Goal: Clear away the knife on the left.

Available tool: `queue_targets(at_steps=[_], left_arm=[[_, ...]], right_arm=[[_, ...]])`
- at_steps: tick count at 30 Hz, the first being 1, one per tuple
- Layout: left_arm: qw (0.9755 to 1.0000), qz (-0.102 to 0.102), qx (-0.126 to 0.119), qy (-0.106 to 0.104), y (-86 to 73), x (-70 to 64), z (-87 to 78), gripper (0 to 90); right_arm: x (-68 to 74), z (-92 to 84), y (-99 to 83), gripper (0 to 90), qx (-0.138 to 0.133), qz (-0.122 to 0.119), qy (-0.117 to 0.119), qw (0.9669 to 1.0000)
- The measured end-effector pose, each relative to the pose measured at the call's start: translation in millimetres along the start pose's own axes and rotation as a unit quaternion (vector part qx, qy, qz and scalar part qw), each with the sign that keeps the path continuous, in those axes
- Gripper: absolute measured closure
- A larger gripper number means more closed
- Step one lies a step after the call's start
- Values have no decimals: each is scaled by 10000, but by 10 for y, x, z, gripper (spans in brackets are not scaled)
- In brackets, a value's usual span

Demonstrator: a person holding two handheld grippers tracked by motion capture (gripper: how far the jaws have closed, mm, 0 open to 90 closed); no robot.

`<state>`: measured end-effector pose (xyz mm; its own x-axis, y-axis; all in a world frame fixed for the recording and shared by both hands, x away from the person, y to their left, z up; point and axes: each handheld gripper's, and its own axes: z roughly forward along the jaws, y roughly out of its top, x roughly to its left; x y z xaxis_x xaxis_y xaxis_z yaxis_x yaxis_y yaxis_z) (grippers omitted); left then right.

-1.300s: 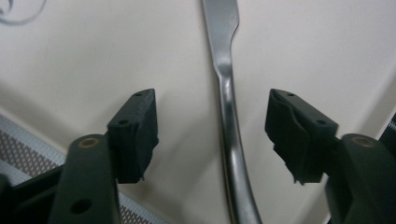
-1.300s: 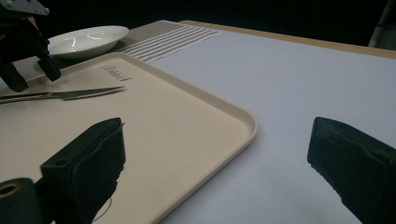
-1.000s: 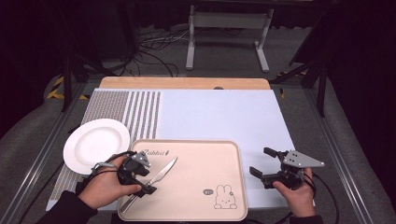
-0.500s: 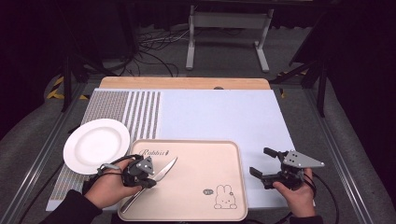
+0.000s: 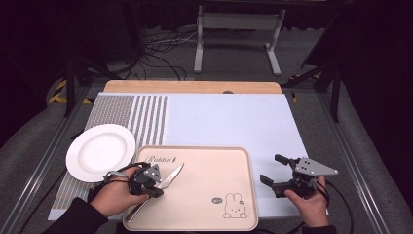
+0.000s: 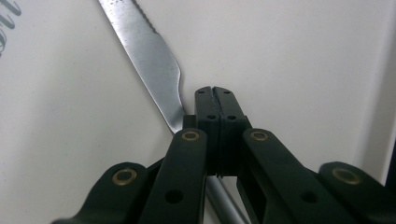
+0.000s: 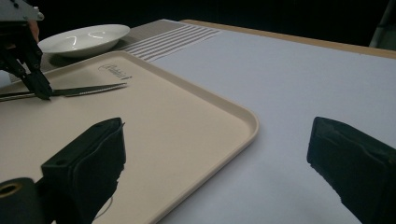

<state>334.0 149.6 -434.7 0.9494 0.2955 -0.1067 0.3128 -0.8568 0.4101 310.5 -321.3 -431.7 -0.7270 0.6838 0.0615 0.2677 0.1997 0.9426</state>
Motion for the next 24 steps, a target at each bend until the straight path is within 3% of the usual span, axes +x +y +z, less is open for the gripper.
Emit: queue_targets(at_steps=[24], left_arm=[[9994,-320,96,79,-185,140,-111,900]], right_arm=[[-8,7,-5,53,34,-1,-7,10000]])
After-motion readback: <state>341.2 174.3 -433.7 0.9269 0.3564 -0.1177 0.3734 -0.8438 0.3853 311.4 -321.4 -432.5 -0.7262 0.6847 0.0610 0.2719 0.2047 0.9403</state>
